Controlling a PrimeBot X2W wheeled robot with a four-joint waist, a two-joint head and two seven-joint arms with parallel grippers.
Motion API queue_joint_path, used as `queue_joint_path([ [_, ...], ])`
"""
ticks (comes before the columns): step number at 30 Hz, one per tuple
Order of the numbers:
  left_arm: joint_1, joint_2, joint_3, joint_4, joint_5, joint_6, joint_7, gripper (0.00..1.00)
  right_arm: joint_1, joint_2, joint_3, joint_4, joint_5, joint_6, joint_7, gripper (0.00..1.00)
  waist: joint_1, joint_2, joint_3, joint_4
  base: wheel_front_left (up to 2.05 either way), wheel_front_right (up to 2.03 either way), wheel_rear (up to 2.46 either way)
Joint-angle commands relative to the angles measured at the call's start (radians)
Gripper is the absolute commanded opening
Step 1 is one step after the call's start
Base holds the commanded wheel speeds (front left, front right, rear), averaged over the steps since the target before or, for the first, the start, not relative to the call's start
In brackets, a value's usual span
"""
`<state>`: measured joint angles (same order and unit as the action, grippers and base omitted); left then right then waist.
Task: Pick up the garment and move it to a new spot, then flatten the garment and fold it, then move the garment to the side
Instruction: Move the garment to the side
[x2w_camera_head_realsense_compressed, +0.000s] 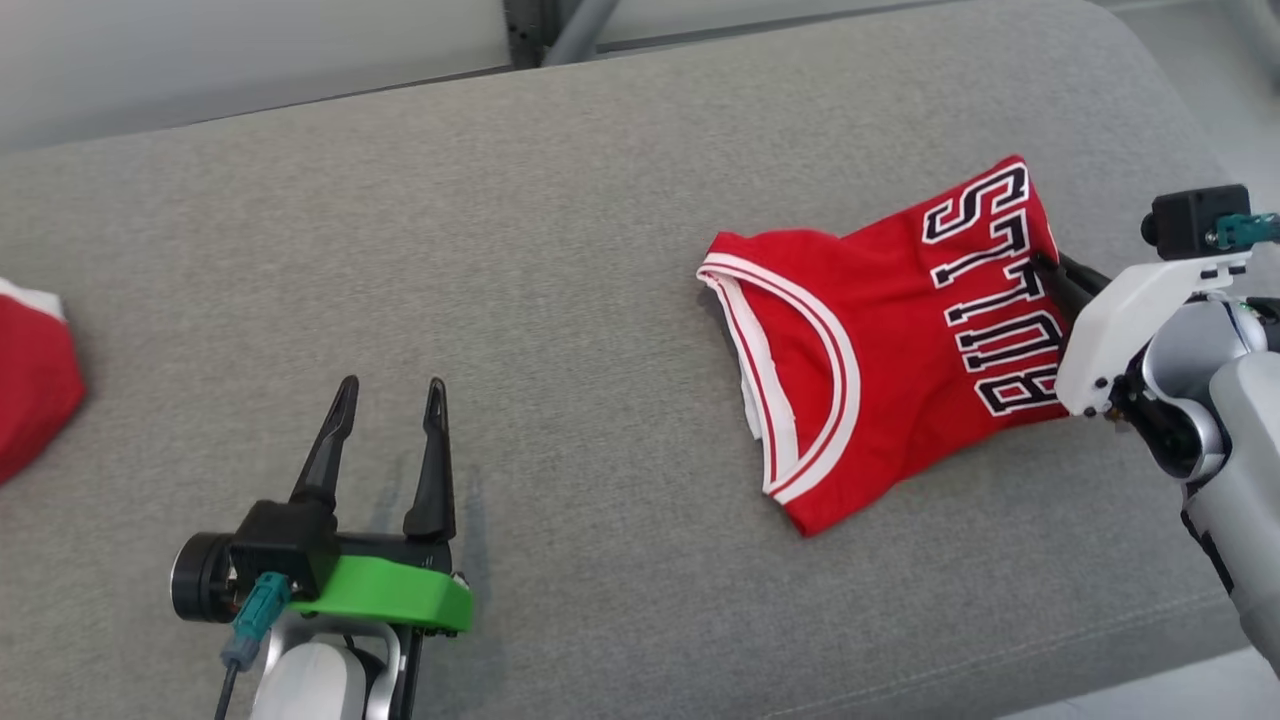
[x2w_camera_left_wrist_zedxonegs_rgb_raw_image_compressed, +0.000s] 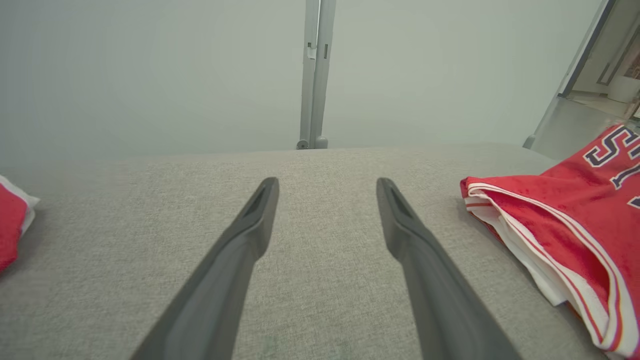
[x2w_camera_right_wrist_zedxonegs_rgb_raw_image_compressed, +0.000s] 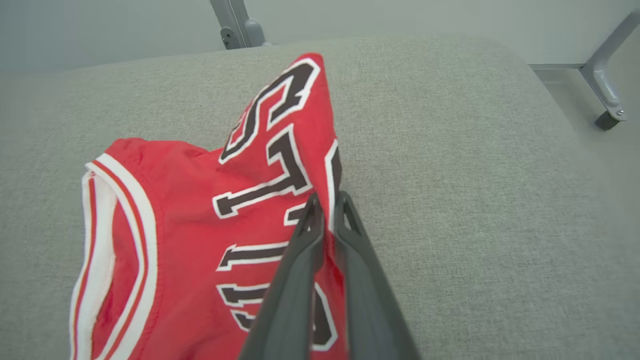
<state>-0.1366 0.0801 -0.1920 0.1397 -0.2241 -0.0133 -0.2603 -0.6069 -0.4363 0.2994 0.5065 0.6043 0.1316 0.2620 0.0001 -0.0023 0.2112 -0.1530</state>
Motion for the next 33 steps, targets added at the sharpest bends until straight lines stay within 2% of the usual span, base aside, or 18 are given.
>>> queue_joint_path([
  [1,-0.027,0.012,-0.004,0.002,0.014,-0.003,0.002,1.0,-0.024,0.005,-0.005,0.007,-0.006,-0.002,-0.011,0.0,-0.0001,0.0023,0.09,-0.126,0.0,0.0,0.0],
  [9,-0.064,0.021,-0.02,0.008,0.021,-0.009,0.011,1.0,-0.086,0.03,0.005,0.042,-0.011,-0.002,-0.046,0.0,-0.0001,0.0023,0.117,-0.161,0.0,0.0,0.0],
  [19,-0.074,0.048,-0.016,-0.018,0.023,0.004,0.024,1.0,-0.217,0.056,-0.034,0.16,-0.035,-0.002,-0.102,0.0,-0.0001,0.0023,0.138,-0.127,0.0,0.0,0.0],
  [26,-0.087,0.072,-0.023,-0.072,0.041,0.011,0.046,1.0,-0.329,-0.005,-0.105,0.285,-0.093,-0.002,-0.137,0.0,-0.0001,0.0023,0.185,-0.086,0.0,0.0,0.0],
  [33,-0.089,0.096,-0.024,-0.134,0.054,0.023,0.082,1.0,-0.372,-0.076,-0.199,0.384,-0.115,-0.002,-0.184,0.0,-0.0001,0.0023,0.236,-0.045,0.0,0.0,0.0],
])
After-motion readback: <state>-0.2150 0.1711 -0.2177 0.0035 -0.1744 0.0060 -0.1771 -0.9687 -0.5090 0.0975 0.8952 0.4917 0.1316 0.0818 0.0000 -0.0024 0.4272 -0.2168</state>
